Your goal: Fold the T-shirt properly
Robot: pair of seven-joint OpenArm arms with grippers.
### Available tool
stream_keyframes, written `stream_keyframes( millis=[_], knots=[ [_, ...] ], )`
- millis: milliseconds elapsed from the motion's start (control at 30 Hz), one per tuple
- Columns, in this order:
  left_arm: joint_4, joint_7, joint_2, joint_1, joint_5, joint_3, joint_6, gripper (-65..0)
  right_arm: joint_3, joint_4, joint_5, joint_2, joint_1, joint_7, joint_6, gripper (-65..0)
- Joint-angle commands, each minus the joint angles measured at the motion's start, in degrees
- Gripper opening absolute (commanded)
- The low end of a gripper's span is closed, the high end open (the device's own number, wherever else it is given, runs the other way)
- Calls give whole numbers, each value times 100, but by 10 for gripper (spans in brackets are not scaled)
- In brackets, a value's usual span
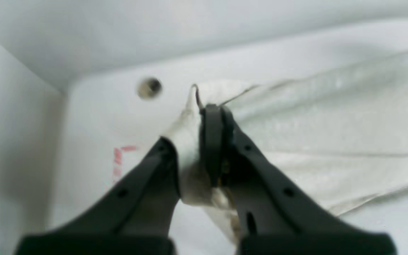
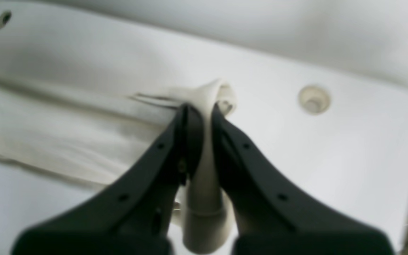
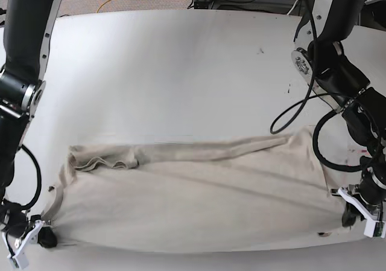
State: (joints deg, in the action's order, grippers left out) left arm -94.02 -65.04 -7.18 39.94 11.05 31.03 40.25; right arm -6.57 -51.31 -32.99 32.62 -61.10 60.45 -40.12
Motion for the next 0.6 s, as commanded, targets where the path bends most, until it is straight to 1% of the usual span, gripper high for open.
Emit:
stream_keyframes(
  millis=[0,67,133,233,300,367,467,567],
  knots=[
    [-484,-209,-122,538,-28,5,-25,-650,213,-131,-72,259,-672,17,12,-648],
    [-660,-393,-130,916,-28,5,-25,-650,345,-131,-81,347,-1042,105,12,-648],
    [-739,-428,-139,1241,-28,-4,-25,-650,415,-131,-90,364,-1332,149,12,-648],
    [-765,-437,-166,1672,-28,-12,-25,-650,397,-139,-90,470,-1370,404,12,-648],
    [-748,-437,-262,1856,-28,-56,-25,-650,397,-139,-90,505,-1370,571,12,-648],
    [-730,-437,-297,1935,-28,-232,-25,-650,397,-157,-125,522,-1370,668,12,-648],
    [-774,-437,-280,1891,-10,-426,-25,-650,397,-412,-380,725,-1370,720,12,-648],
    [-871,-437,-271,1513,-2,-434,-25,-650,389,-808,-828,900,-1370,887,12,-648]
  ],
)
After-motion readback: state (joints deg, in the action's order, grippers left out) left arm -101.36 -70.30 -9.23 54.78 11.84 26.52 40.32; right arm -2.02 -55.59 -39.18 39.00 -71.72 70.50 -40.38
